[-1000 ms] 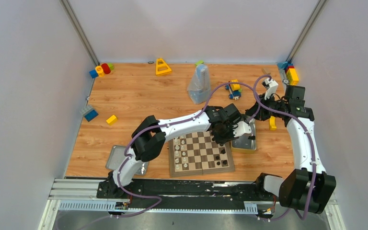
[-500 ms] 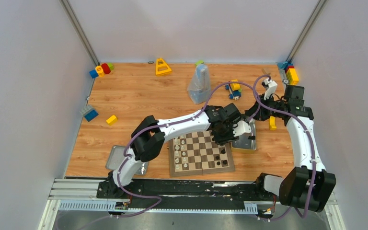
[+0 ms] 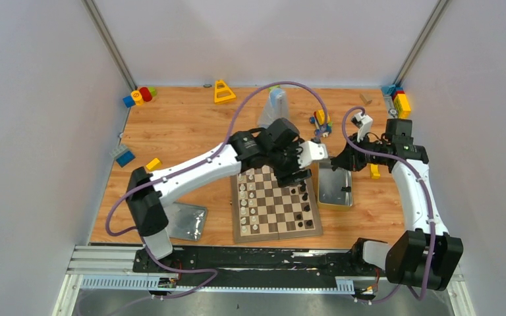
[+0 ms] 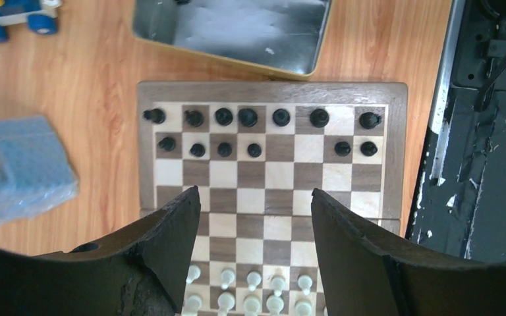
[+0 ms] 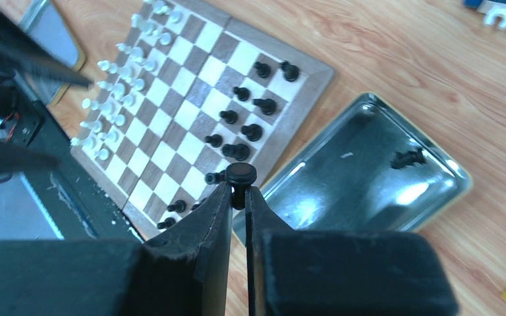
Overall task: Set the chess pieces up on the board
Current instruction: Place the chess piece on the chessboard.
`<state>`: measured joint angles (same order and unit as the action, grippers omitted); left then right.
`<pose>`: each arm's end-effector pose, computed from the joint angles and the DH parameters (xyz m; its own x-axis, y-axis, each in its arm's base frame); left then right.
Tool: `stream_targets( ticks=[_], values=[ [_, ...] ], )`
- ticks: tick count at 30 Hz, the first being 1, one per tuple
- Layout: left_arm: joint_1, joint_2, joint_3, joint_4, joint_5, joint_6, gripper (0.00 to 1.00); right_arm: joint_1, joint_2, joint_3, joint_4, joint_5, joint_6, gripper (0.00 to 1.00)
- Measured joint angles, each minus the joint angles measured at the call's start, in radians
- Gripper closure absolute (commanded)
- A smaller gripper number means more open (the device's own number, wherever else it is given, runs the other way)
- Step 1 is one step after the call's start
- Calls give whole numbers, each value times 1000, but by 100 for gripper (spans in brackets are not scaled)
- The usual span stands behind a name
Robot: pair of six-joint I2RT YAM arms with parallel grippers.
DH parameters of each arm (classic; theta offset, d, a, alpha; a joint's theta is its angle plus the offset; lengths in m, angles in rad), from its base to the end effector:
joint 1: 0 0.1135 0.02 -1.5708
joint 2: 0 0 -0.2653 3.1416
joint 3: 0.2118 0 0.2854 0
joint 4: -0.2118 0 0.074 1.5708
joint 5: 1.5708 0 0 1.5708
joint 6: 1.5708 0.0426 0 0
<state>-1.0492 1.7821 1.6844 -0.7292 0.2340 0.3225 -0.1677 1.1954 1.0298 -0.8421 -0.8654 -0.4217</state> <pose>0.2094 -0.3841 0.3204 -0.0556 0.7156 -0.6963 0.9903 0.1284 0.0528 0.2638 -0.0118 0.2876 -0.6410 -0.1606 -0.7506 -0.6081 0.7029 0.3689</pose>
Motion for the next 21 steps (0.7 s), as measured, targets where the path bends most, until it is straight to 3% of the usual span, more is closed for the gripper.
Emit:
stream_targets(
  ticks=[5,11,15,21],
  values=[
    [138,-134,-121,54,100,-49,28,82,0,27,-67,-43,-60,100],
    [333,-175,-174,126,354,-180,28,260,3,51,-102,-109,-107,99],
    [353,-179,-174,155,539,-182,27,346,65,124,-149,-186,-143,99],
    [338,-246,-259,203,719,-10,28,420,236,252,-264,-305,-230,99]
  ],
)
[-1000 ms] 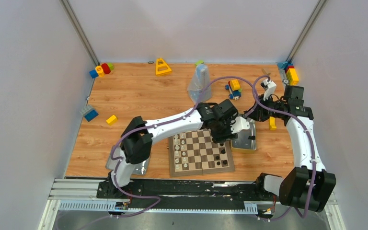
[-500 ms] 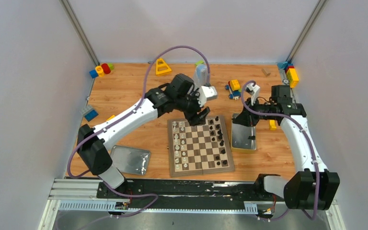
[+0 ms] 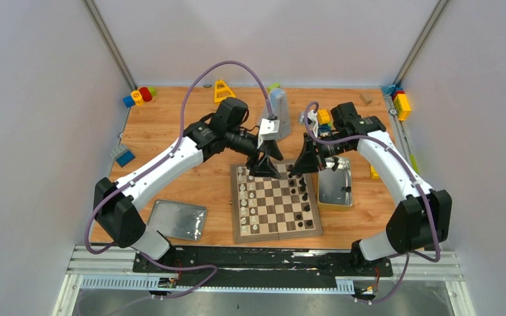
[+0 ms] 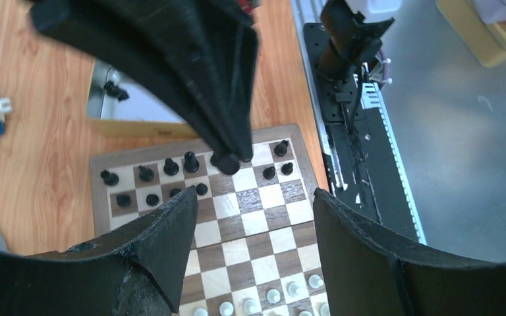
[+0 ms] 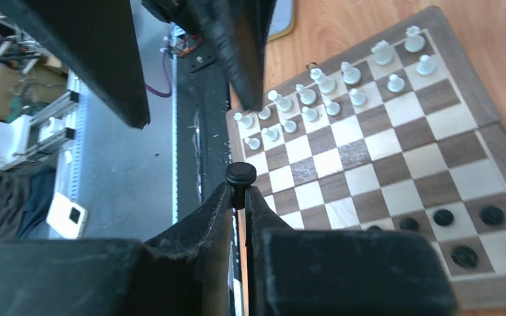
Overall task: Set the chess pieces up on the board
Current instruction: Place the chess piece on the chessboard.
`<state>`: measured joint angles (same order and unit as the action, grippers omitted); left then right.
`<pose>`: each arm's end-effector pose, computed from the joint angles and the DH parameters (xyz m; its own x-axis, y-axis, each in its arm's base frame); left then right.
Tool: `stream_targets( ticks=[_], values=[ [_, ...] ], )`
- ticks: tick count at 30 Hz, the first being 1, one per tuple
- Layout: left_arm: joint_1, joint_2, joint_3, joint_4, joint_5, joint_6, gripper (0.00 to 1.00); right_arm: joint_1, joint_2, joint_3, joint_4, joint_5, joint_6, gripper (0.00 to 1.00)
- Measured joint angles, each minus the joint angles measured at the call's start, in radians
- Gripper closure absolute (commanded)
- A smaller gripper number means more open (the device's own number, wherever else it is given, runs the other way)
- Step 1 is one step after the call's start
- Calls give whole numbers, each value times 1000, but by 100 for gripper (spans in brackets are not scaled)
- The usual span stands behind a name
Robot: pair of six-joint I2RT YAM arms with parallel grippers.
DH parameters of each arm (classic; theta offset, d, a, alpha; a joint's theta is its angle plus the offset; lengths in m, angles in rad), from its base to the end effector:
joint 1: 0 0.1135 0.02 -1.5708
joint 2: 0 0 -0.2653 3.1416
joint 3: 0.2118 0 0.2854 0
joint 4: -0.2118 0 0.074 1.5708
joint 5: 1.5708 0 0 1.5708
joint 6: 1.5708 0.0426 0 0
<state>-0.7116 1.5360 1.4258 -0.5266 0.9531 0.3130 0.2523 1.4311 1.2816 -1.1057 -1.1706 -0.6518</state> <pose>0.2606 -0.2706 0.3489 -0.1591 0.3727 -0.9142 0.9708 -0.1095 -0.2136 0.2769 0.1119 0.3079 -0.5049 -0.3742 -0.7778 -0.8558 0.0993 0.5077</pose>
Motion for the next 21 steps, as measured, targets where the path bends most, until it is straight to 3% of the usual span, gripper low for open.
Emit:
stream_targets(
  ticks=[10,21],
  values=[
    [-27,-19,-44,2,61,317,32,43,111,81,-127,-95,-92,99],
    [-69,-1,-44,6,6,415,43,48,113,82,-160,-113,-113,100]
  ],
)
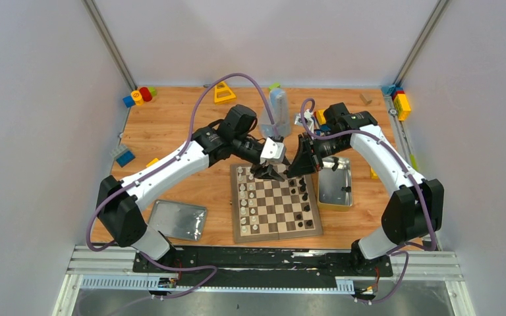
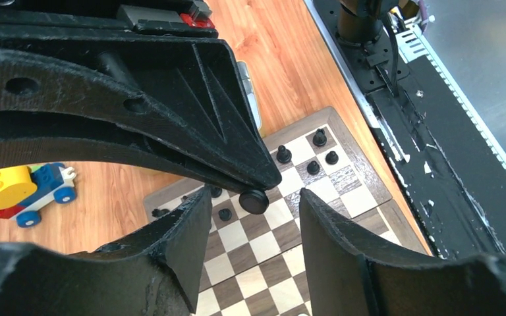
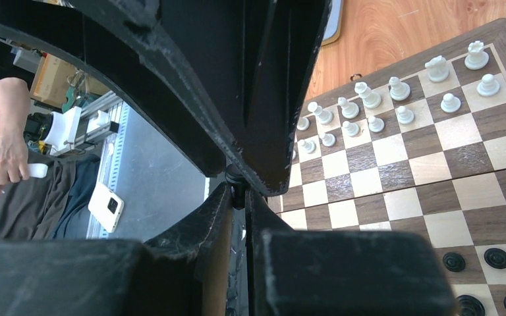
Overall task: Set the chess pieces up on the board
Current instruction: Place the chess piece on the chessboard.
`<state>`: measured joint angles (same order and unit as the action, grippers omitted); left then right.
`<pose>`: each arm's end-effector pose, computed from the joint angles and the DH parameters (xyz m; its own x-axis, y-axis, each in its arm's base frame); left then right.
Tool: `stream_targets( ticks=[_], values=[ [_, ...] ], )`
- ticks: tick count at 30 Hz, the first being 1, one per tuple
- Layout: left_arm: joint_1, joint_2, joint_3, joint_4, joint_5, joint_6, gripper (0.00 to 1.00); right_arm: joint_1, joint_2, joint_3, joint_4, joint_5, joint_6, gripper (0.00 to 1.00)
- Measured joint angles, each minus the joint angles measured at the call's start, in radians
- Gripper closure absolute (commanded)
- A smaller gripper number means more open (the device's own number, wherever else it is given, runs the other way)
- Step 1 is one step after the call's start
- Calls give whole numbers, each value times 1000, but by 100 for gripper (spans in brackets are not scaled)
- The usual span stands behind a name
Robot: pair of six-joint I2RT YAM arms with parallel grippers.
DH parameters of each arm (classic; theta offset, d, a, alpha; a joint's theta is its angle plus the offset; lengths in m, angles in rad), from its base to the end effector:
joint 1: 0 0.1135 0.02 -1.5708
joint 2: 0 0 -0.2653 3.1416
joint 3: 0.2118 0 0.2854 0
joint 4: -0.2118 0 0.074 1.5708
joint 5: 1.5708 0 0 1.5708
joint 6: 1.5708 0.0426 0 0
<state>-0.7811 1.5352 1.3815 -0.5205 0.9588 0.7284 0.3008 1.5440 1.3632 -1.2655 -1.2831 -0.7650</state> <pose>0.2399 -0.2870 0.3337 0.2407 0.2999 -0.9231 0.9358 -0.3241 0.1387 0.2829 0.1305 0.3021 -0.5467 -0.3753 -0.7485 -0.7990 -0.0335 0.6004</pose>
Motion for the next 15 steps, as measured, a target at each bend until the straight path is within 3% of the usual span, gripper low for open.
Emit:
stream_targets(
  ticks=[15],
  values=[
    [-13,2,-6,2,-19,21,69,0,0,1,-11,2,1,100]
  ],
)
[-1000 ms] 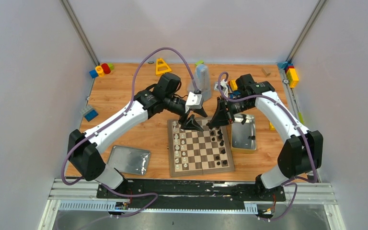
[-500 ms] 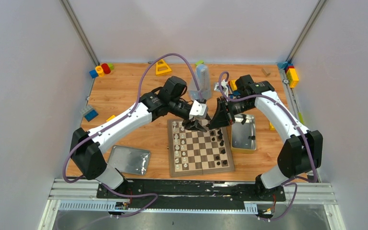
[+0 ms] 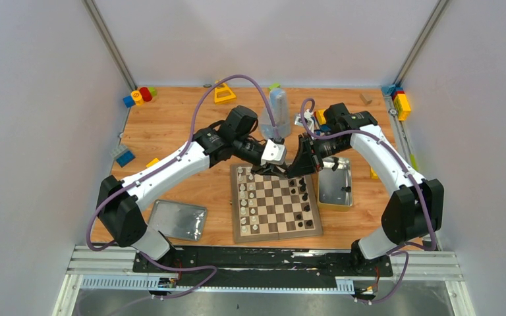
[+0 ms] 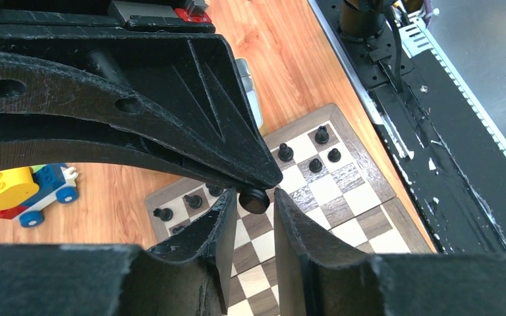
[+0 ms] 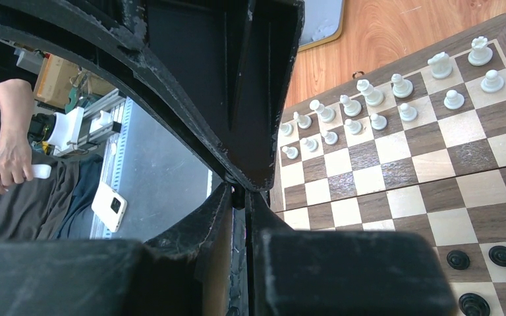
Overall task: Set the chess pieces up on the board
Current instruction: Place the chess piece on the chessboard.
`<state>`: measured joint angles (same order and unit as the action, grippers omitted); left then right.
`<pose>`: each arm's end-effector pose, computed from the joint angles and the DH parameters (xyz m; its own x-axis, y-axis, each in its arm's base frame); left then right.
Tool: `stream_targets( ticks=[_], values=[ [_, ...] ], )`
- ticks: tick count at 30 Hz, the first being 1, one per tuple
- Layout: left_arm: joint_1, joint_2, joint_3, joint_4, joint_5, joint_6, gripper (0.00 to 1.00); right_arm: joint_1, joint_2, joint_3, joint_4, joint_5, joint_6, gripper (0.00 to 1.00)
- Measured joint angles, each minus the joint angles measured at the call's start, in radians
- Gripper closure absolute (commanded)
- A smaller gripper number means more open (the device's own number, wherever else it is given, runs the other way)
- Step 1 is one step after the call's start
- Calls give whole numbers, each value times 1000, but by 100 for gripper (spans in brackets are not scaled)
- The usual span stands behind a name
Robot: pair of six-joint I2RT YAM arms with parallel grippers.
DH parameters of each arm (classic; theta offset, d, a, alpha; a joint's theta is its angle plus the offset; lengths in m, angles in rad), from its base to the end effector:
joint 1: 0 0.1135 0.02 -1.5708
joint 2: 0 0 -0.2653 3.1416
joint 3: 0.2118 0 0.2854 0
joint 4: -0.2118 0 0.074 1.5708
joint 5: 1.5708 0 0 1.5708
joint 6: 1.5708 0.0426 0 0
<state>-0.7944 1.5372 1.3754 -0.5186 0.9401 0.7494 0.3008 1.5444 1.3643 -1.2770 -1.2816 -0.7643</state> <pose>0.2369 -0.2904 0.3306 0.2635 0.3050 -0.9152 0.9303 -0.3311 0.1576 0.2821 0.1303 0.3022 -0.5547 -0.3787 -0.7409 -0.7927 -0.0303 0.6089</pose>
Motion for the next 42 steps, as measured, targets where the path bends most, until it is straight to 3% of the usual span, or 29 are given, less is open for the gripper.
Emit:
stream_targets(
  ticks=[6,9,13,19,26,32,42],
  values=[
    [0,0,0,0,-2,-2,89,0,6,10,-9,6,5,94],
    [2,0,0,7,-9,-10,95,0,10,29,-14,26,19,79],
    [5,-5,-17,43,-41,-57,98,-15,21,80,-14,64,61,69],
    [32,-34,-92,129,-106,-245,100,-95,3,126,82,70,171,60],
    [133,-75,-116,300,-177,-617,100,-111,-98,52,360,82,387,60],
    [191,-84,-192,514,-137,-950,100,-90,-192,-92,632,145,571,59],
    [195,-66,-275,793,-50,-1247,100,-46,-199,-114,842,198,721,62]
  ],
)
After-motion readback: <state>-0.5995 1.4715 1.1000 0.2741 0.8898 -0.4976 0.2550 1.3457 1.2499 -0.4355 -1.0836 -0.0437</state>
